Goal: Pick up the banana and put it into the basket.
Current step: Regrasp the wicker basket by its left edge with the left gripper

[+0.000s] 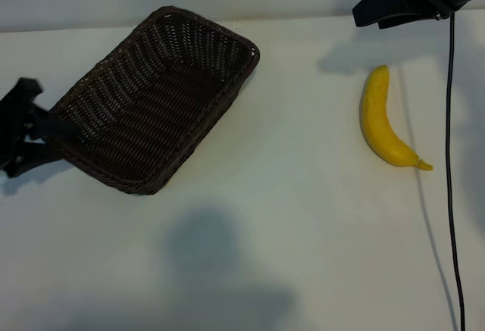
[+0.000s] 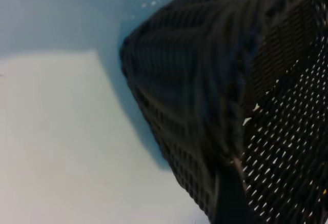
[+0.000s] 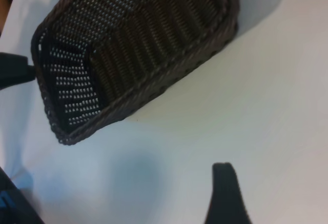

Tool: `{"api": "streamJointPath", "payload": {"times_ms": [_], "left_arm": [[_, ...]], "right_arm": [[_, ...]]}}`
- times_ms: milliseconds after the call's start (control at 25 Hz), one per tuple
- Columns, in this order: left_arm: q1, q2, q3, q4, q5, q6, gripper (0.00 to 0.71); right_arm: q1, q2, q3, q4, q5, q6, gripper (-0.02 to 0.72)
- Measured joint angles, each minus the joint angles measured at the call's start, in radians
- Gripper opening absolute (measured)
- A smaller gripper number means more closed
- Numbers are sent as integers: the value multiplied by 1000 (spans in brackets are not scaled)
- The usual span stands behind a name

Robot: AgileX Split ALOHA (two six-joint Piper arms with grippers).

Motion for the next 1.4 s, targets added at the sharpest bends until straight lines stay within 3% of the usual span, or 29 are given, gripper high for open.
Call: {"api": "streamJointPath", "payload": {"times_ms": [160,360,920,1400], "left_arm": [[-58,0,-36,155,-13,-198,474],[-69,1,-38,282,-2,-303,474],[-71,64,-39,267,-80,-348,474],[-71,200,-39,110,-184,-236,474]], "right_arm": [[0,0,0,0,0,1,484],[0,0,0,4,0,2,484],[0,0,1,23,0,2,484],[0,0,1,24,-7,2,484]]}}
